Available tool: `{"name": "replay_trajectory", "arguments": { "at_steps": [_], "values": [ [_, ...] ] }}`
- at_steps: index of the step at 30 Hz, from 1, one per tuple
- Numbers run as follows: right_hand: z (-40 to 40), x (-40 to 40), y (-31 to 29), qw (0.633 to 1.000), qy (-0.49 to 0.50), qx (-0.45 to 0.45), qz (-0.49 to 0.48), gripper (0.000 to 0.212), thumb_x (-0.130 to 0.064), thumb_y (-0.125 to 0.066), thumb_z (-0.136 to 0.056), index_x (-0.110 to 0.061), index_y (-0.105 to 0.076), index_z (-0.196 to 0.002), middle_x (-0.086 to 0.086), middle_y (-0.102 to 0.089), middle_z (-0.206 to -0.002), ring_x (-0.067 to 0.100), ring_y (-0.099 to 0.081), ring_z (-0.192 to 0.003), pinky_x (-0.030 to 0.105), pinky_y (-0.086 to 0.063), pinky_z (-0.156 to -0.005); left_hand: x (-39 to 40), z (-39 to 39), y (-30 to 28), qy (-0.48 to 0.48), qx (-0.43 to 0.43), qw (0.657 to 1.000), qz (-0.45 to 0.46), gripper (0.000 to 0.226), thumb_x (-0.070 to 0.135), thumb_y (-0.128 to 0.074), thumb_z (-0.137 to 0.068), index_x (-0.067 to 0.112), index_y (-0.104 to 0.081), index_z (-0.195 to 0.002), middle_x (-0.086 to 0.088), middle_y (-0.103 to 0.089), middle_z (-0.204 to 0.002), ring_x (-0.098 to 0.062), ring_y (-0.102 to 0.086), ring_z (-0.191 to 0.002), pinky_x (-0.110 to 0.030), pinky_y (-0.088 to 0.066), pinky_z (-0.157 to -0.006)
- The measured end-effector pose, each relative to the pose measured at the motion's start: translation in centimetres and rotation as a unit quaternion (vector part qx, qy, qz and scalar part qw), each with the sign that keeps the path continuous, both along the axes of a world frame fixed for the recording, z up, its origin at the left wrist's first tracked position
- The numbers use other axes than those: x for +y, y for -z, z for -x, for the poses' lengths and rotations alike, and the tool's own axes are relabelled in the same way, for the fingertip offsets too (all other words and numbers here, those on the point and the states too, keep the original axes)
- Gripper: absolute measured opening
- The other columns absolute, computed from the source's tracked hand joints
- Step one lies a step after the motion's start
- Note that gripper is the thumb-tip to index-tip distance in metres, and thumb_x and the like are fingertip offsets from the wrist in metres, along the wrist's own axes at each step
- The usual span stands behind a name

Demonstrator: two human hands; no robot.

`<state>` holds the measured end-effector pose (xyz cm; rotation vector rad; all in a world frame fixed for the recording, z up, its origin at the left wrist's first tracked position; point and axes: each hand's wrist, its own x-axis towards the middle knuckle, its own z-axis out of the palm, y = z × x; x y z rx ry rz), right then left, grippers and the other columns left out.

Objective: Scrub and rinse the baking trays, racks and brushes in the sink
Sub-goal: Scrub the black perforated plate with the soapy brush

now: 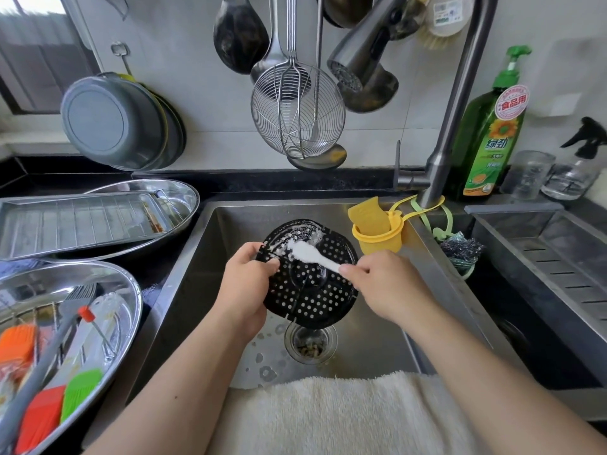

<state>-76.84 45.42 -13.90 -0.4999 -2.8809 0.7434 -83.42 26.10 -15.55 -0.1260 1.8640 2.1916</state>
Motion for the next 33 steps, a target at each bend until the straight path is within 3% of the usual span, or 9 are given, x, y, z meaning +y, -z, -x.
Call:
{"name": "replay_trajectory", "arguments": {
  "at_steps": [9, 14, 17, 21, 25, 29, 33],
  "values": [
    [0.0, 2.2, -0.6, 0.990, 0.061, 0.100, 0.080, 0.055, -0.046, -0.057, -0.099, 0.002, -0.064, -0.073, 0.004, -0.041, -0.055, 0.021, -0.037, -0.054, 0.032, -0.028, -0.056, -0.2, 0.2, 0.0, -0.043, -0.001, 0.999, -0.028, 0.017, 0.004, -0.053, -0.103, 0.010, -0.069, -0.103, -0.017, -0.076, -0.109, -0.029, -0.072, -0.094, -0.045, -0.060, -0.080],
    [-0.2, 1.9, -0.4, 0.995, 0.041, 0.008, 0.091, 0.046, -0.046, -0.062, -0.097, -0.011, -0.070, -0.068, -0.001, -0.047, -0.052, 0.020, -0.045, -0.055, 0.030, -0.033, -0.056, -0.7, 0.4, -0.1, -0.073, 0.002, 0.997, -0.033, 0.021, 0.007, -0.052, -0.104, 0.013, -0.072, -0.100, -0.014, -0.077, -0.109, -0.035, -0.072, -0.104, -0.057, -0.059, -0.094],
    [0.1, 2.1, -0.6, 0.993, 0.059, 0.042, 0.093, 0.048, -0.047, -0.061, -0.098, -0.010, -0.069, -0.068, -0.001, -0.046, -0.051, 0.019, -0.043, -0.053, 0.030, -0.032, -0.055, -0.6, 0.4, -0.1, -0.071, 0.002, 0.997, -0.028, 0.022, 0.007, -0.052, -0.105, 0.014, -0.072, -0.101, -0.014, -0.077, -0.109, -0.036, -0.072, -0.106, -0.058, -0.059, -0.093],
    [-0.2, 1.6, -0.3, 0.996, 0.026, -0.007, 0.090, 0.045, -0.047, -0.060, -0.098, -0.014, -0.070, -0.068, -0.002, -0.048, -0.053, 0.018, -0.046, -0.055, 0.029, -0.034, -0.056, -0.5, 0.5, 0.0, -0.074, 0.000, 0.997, -0.021, 0.021, 0.009, -0.052, -0.105, 0.014, -0.073, -0.102, -0.014, -0.077, -0.109, -0.036, -0.072, -0.106, -0.058, -0.059, -0.093],
    [0.1, 2.5, -0.4, 0.992, 0.066, 0.046, 0.096, 0.050, -0.048, -0.059, -0.098, -0.006, -0.068, -0.072, 0.001, -0.046, -0.056, 0.020, -0.041, -0.054, 0.031, -0.032, -0.056, -0.4, 0.5, 0.0, -0.070, 0.003, 0.997, -0.015, 0.021, 0.008, -0.052, -0.106, 0.013, -0.073, -0.104, -0.014, -0.077, -0.108, -0.036, -0.073, -0.105, -0.058, -0.059, -0.092],
    [-0.2, 1.5, -0.1, 0.995, 0.004, -0.048, 0.086, 0.044, -0.049, -0.060, -0.097, -0.016, -0.070, -0.069, -0.004, -0.052, -0.056, 0.016, -0.047, -0.055, 0.027, -0.034, -0.055, -0.4, 0.6, 0.1, -0.079, -0.001, 0.997, -0.019, 0.023, 0.009, -0.052, -0.106, 0.015, -0.074, -0.100, -0.013, -0.077, -0.108, -0.036, -0.072, -0.106, -0.059, -0.059, -0.093],
    [-0.2, 2.3, -0.6, 0.996, 0.048, 0.001, 0.079, 0.046, -0.048, -0.058, -0.099, -0.013, -0.070, -0.073, -0.001, -0.049, -0.056, 0.019, -0.044, -0.054, 0.029, -0.033, -0.054, -0.5, 0.6, 0.2, -0.080, 0.002, 0.997, -0.018, 0.023, 0.008, -0.051, -0.106, 0.014, -0.073, -0.102, -0.013, -0.077, -0.108, -0.037, -0.072, -0.108, -0.058, -0.059, -0.094]
  ]
}}
